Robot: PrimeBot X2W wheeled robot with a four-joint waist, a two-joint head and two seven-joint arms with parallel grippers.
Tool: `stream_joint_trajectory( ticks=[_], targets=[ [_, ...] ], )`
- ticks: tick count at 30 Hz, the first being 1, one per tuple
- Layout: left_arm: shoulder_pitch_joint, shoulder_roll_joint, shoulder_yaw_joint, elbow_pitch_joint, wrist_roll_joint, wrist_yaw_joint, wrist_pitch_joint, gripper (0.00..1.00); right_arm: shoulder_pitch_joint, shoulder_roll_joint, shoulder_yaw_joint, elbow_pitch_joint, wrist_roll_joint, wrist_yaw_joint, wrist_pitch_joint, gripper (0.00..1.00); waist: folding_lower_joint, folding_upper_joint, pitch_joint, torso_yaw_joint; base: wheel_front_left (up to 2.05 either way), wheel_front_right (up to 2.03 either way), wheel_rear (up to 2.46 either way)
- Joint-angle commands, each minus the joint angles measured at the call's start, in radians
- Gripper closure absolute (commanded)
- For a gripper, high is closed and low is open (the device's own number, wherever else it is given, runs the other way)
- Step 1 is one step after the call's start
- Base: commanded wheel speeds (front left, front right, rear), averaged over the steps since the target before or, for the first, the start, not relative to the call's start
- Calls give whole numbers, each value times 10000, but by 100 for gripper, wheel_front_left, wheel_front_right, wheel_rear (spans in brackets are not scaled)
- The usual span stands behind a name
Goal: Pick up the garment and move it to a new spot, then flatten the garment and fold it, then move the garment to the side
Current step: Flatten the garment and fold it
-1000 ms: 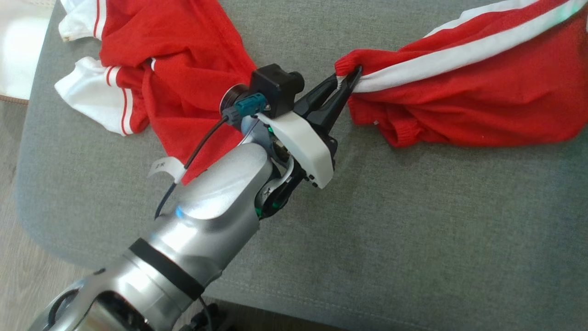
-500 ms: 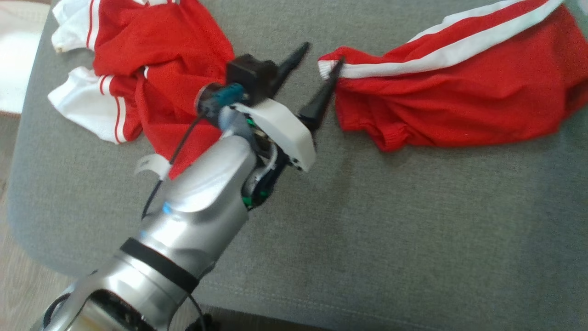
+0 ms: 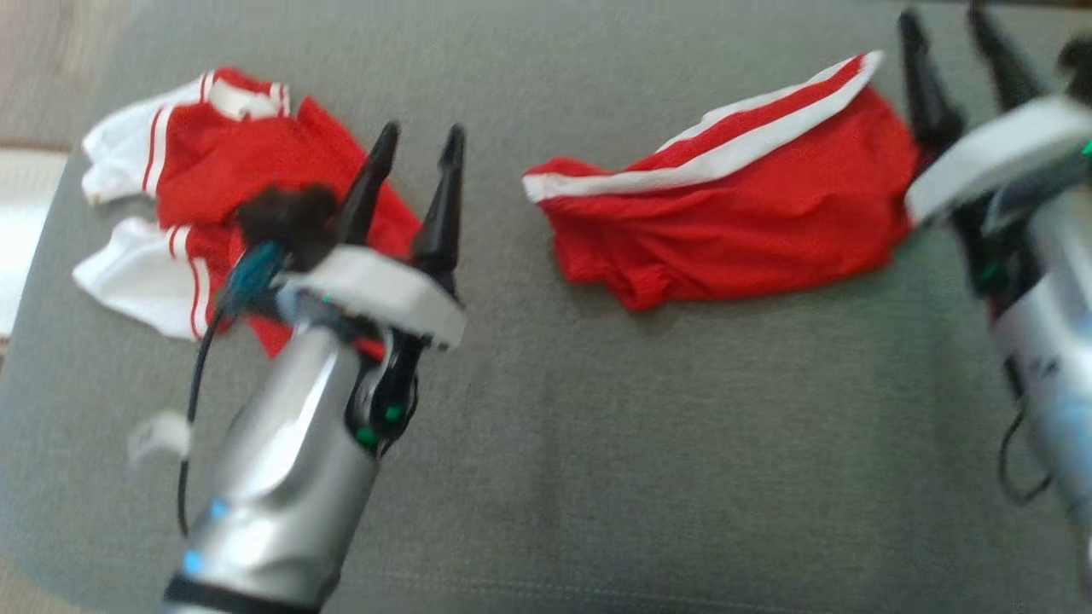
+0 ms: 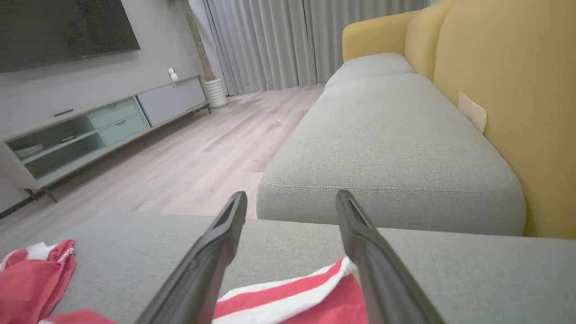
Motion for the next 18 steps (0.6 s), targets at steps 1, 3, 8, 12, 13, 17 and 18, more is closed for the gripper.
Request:
stream_joint_trajectory(
  ticks=[1, 3, 8, 12, 13, 17, 18],
  targets=[
    [56, 246, 487, -481, 135, -59, -122, 0, 194, 87, -15, -360, 9, -9, -236, 0, 0, 0, -689, -518, 0, 0, 0],
    [799, 215, 925, -1067, 443, -198, -122, 0, 871, 288, -135, -567, -83, -9, -627, 0, 0, 0, -1046, -701, 0, 0, 0],
    [2680, 56, 1851, -2397, 966, -618, -122, 0, 2538, 943, -866, -1068, -424, -9, -1091, 0, 0, 0, -1709, -1149, 0, 0, 0],
    [3897, -57, 2219, -3100, 1325, -975, -122, 0, 3857, 1510, -1569, -1586, -955, -9, -1217, 0, 0, 0, -2042, -1356, 0, 0, 0],
    [4146, -74, 2270, -3215, 1416, -1038, -122, 0, 4176, 1651, -1755, -1725, -1108, -9, -1233, 0, 0, 0, -2097, -1395, 0, 0, 0],
    [4862, -111, 2381, -3565, 1542, -1153, -122, 0, 5162, 2246, -2643, -2318, -1638, -9, -1268, 0, 0, 0, -2133, -1549, 0, 0, 0],
    [4965, -113, 2351, -3611, 1495, -1154, -122, 0, 5339, 2363, -2824, -2456, -1777, -9, -1272, 0, 0, 0, -2135, -1572, 0, 0, 0]
  ],
)
